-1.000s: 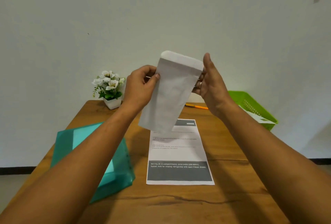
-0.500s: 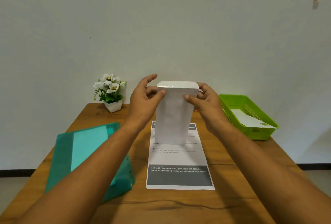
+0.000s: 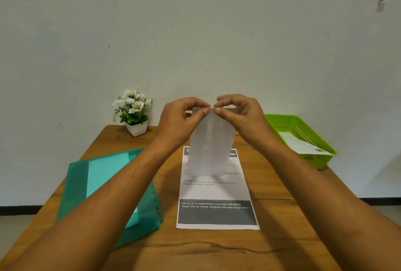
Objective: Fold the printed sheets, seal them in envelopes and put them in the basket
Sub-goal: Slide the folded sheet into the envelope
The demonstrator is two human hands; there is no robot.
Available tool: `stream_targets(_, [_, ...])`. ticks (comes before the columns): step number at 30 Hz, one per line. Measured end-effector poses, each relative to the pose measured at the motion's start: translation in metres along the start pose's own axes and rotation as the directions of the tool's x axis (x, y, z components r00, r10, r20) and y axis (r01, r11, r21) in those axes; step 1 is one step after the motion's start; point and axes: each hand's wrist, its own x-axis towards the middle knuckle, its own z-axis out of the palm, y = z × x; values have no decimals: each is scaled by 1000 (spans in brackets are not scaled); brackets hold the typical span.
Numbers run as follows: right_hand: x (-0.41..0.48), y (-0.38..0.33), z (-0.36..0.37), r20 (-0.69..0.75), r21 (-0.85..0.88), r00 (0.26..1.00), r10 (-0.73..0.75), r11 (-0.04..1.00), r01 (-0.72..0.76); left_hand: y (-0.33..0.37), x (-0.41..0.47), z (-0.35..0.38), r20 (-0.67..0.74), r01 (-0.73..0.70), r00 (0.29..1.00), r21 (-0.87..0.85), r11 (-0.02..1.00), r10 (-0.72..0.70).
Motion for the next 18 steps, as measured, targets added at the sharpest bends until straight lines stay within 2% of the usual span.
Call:
stream_targets(6, [2, -9, 2, 54, -43, 998, -39, 998, 41, 7, 3, -6, 2, -52, 999, 9, 999, 52])
stream_targets(10, [5, -9, -13, 31, -9, 999, -33, 999, 34, 4, 3, -14, -46, -4, 999, -63, 998, 1])
stream_targets(18, [8, -11, -29, -22, 249, 1000, 13, 968, -7, 0, 1, -12, -121, 71, 987, -246, 967, -103])
